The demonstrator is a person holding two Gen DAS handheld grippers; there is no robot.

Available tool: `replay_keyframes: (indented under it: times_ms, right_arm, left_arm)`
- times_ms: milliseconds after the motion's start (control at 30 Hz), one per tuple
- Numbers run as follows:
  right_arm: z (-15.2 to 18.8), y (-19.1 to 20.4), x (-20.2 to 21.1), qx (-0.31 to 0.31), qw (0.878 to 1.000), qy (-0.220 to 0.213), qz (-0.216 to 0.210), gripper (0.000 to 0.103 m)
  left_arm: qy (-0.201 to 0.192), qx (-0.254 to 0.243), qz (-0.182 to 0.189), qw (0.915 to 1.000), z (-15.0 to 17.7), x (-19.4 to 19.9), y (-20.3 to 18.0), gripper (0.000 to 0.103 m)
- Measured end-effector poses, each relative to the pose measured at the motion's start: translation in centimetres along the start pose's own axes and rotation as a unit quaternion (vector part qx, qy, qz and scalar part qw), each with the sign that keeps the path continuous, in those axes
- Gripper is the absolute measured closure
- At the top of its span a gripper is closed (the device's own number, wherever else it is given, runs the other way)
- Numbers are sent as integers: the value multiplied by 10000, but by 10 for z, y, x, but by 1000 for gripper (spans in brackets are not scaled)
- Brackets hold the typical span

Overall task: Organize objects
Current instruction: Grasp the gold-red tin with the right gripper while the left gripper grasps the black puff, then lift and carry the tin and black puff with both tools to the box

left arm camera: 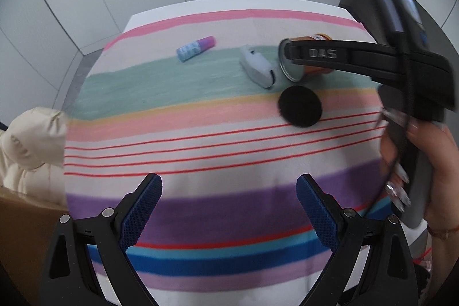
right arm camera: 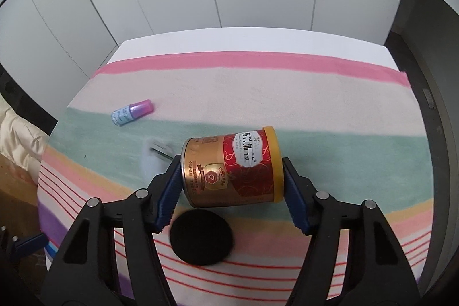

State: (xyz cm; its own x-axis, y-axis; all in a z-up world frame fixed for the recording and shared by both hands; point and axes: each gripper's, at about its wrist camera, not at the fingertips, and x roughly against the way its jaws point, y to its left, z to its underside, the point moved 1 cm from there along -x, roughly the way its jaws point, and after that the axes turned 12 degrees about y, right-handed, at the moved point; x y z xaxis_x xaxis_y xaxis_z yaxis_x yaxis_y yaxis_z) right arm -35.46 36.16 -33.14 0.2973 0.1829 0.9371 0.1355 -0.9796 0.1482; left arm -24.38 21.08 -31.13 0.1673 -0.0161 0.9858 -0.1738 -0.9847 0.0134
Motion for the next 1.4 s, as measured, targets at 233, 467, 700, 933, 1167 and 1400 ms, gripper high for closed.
replay_keyframes:
  times_ms: [233,467,700,933,1167,1400]
  right_arm:
    - [29,-38,29,-174,9992,-148,317,38]
    - [54,-77,33,-442,9952,-73,869,38]
    - [64,-87,36,-428,9953,-99,862,38]
    - [60,-88,18,-544,9956,74,762,34]
    - [60,-93,6,-708,9956,213,570,35]
    - [65,-88,9,-663,9951,226,695,37]
  left_arm:
    - [-107,104,71,9999,-25,-22,-24,7]
    - [-504,107,-23,9987,-49,-35,-58,7]
    - [-191,441,-66,9988,-67,-69,-69,6]
    - [-424,457,-89,9980,-70,-69,-77,12]
    - [-634,210,-112,9977,-64,-64,-84,29]
    - [-634,-92,-170,9978,-61,-58,-98,56]
